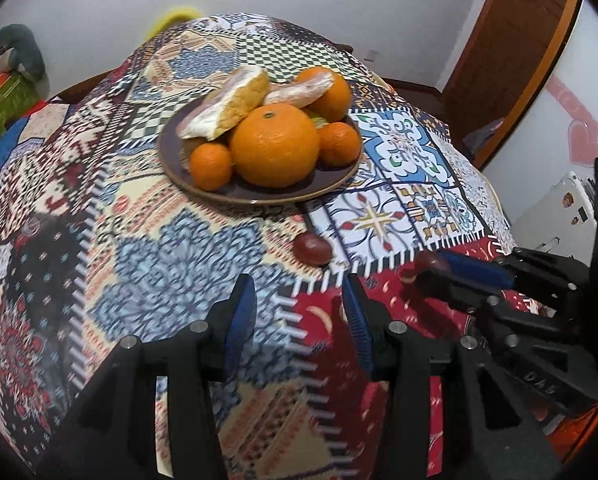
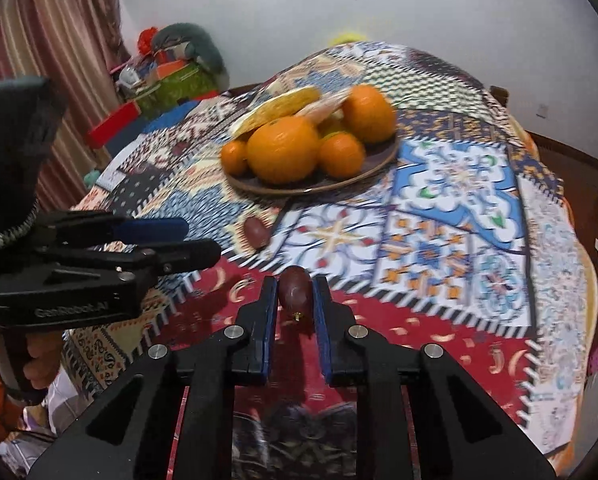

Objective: Organize fruits
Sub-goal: 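Grasp a dark red date with the right tool while the left tool grasps another date, then carry both dates onto the dark plate and open both tools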

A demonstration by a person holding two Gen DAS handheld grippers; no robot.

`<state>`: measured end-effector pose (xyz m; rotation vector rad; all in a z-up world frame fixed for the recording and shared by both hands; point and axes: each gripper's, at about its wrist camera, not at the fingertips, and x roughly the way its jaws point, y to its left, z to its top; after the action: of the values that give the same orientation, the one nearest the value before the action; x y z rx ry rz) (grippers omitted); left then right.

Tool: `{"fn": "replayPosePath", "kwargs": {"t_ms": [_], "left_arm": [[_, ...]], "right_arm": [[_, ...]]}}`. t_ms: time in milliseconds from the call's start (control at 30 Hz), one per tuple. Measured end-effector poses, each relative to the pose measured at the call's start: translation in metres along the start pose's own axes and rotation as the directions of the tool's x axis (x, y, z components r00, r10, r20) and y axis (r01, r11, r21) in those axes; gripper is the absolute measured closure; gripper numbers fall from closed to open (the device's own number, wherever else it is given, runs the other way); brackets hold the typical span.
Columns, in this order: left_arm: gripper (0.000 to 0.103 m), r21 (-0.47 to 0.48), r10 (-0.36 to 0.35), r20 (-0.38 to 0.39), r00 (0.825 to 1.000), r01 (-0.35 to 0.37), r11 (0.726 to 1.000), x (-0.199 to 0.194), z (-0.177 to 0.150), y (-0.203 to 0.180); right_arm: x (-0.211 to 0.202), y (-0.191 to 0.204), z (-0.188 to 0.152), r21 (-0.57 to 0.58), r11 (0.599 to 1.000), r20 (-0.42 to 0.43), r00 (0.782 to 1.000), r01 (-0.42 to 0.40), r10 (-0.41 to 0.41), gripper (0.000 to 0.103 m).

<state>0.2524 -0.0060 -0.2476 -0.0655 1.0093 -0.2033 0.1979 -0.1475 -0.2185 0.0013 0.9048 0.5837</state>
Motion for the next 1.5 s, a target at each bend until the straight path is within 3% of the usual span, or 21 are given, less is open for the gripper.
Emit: {"fn": "replayPosePath", "kwargs": {"t_ms": [433, 667, 900, 1500], "left_arm": [[0.058, 0.049, 0.042, -0.004, 0.999, -0.042, 0.998, 0.030, 0.017, -0.015], [0.075, 0.068, 0.055, -0.004, 0.998, -0.054, 0.996, 0.035, 0.016, -0.018], [0.075, 0.052, 0.034, 0.010, 0.999, -0.035, 0.998, 0.028, 0.014, -0.012], [0.075, -0.081, 0.120, 0.111, 0.987, -0.112, 0.990, -0.014, 0.036, 0.061]], "right_arm": [[-0.007, -0.022, -0.002, 0.041, 0.999, 0.020, 1.000, 0.014, -0.015, 0.087], [-0.006, -0.021, 0.001, 0.036, 0.999, 0.024, 1.000, 0.008, -0.009, 0.087], [-0.007, -0.020, 0.008, 0.026, 1.000, 0.036, 0.999, 0.014, -0.015, 0.087], [-0.003, -0.015, 0.043, -0.005, 1.000, 0.099, 0.995, 0.018, -0.017, 0.087]]}}
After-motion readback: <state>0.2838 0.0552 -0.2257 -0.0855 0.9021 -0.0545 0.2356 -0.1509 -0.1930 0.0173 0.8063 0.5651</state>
